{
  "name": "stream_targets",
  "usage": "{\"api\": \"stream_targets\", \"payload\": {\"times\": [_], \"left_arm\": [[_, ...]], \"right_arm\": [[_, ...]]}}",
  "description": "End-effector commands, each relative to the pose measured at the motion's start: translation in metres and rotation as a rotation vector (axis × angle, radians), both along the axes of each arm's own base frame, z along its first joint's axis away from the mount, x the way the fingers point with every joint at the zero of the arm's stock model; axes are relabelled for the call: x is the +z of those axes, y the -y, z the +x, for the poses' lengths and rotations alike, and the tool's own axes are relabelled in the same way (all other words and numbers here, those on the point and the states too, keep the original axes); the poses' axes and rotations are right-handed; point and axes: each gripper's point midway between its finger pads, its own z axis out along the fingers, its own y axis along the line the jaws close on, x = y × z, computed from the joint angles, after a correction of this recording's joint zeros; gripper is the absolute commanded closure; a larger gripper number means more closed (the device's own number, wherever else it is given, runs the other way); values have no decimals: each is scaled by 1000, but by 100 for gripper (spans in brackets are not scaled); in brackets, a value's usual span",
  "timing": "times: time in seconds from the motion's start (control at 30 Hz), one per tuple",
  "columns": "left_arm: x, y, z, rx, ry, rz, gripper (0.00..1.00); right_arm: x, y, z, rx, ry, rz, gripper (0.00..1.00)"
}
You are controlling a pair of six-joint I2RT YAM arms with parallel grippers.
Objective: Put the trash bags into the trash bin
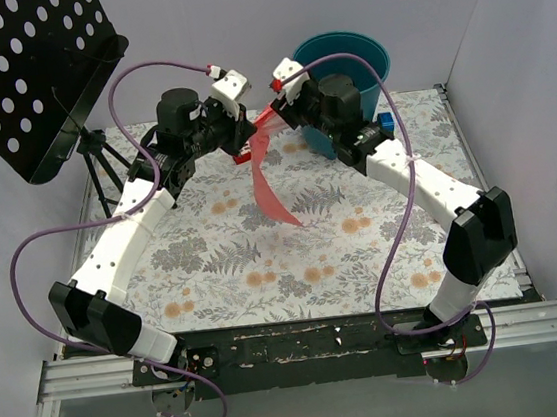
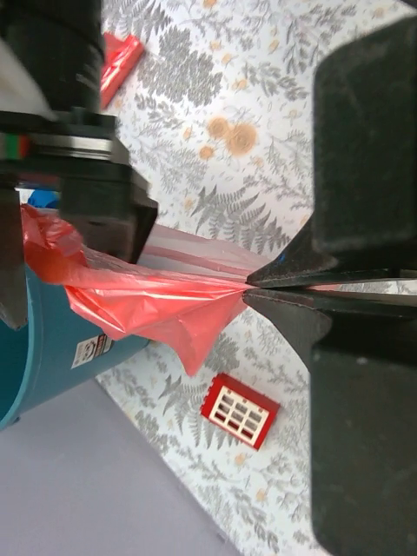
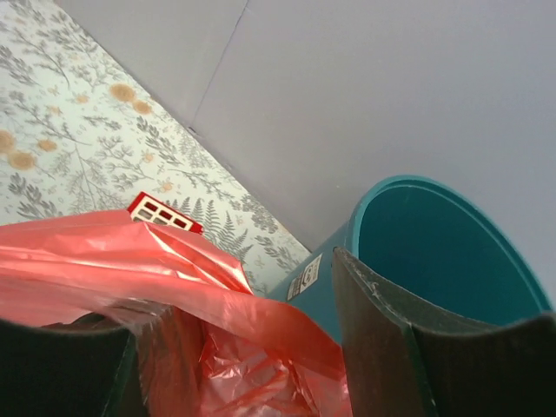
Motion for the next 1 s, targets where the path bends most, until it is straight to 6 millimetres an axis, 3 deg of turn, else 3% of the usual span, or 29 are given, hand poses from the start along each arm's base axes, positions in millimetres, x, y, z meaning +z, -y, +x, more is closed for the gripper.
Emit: {"api": "stream_targets", "payload": {"times": [0.0, 0.27, 0.37, 0.5, 0.6, 0.73, 0.83, 0.9, 0.97], "left_arm": [[35, -23, -8, 49, 136, 7, 100], [27, -46, 4, 166, 158, 45, 100], [27, -52, 11, 204, 167, 35, 100], [32, -42, 14, 162, 181, 2, 100], [45, -39, 17, 155, 238, -37, 100], [63, -33, 17, 119, 343, -70, 100], [73, -22, 12, 57, 367, -115, 100], [72, -11, 8, -7, 350, -137, 100], [71, -3, 4, -52, 322, -161, 100]], "right_arm": [[25, 50, 33, -105, -25, 129, 39], [18, 82, 27, -160, -34, 111, 38], [13, 59, -3, 43, -88, 102, 43], [-7, 28, -57, 287, -207, 87, 42], [-27, 23, -76, 298, -239, 48, 40], [-51, 25, -92, 328, -292, 25, 53], [-56, 21, -102, 360, -312, 30, 60], [-54, 16, -109, 386, -320, 39, 57], [-45, 14, -108, 359, -291, 44, 46]]}}
